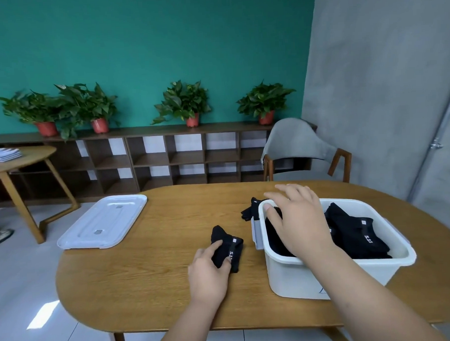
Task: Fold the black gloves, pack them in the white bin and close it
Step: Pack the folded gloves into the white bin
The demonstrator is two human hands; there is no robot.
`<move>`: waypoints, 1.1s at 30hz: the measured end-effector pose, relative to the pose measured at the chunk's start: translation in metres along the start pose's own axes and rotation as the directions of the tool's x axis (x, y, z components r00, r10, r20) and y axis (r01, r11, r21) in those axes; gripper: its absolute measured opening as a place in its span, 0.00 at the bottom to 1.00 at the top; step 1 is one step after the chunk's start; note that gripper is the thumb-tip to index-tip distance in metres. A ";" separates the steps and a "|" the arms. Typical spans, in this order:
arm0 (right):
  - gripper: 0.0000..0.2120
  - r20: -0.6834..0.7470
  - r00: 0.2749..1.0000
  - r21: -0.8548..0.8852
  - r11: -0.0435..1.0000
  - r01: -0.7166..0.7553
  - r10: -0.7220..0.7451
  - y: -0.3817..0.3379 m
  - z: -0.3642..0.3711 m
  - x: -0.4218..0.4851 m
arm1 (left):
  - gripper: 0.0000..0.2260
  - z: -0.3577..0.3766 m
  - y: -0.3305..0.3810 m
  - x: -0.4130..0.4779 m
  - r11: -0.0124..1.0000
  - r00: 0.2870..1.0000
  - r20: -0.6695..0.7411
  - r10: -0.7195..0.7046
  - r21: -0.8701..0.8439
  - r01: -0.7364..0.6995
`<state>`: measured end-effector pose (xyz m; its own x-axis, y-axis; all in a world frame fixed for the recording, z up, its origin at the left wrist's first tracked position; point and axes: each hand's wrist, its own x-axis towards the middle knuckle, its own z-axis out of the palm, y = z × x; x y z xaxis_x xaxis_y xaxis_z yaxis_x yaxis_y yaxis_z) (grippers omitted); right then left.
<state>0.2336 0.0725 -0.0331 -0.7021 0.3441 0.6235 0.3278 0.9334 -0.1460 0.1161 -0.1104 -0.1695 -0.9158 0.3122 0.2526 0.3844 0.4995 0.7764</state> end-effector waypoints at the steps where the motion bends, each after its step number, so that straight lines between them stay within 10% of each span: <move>1: 0.16 -0.072 0.996 -0.009 0.999 0.048 -0.049 0.000 -0.002 0.000 | 0.21 -0.003 0.001 -0.002 0.999 1.000 -0.011 -0.003 -0.051 0.002; 6: 0.13 -0.146 0.964 -0.011 0.974 0.224 -0.224 -0.005 -0.014 -0.003 | 0.21 -0.025 0.026 -0.009 0.963 0.987 -0.155 0.032 -0.261 -0.072; 14: 0.33 0.317 0.948 0.438 0.882 -0.174 0.029 -0.048 -0.031 -0.001 | 0.24 -0.068 0.104 -0.016 0.747 0.969 -0.235 0.075 -0.630 -0.211; 21: 0.15 0.340 0.939 0.712 0.639 -0.290 0.047 -0.046 -0.033 -0.001 | 0.28 -0.073 0.140 -0.038 0.585 0.991 -0.048 0.122 -0.804 -0.111; 33: 0.18 0.267 0.912 0.802 0.452 -0.390 0.312 0.023 -0.072 -0.003 | 0.35 -0.043 0.140 -0.021 0.766 0.939 0.126 0.319 -0.619 -0.177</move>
<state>0.2888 0.0852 0.0172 -0.7062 0.6326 0.3180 -0.0852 0.3699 -0.9252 0.1845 -0.0818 -0.0416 -0.7226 0.5548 0.4123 0.3847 -0.1728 0.9067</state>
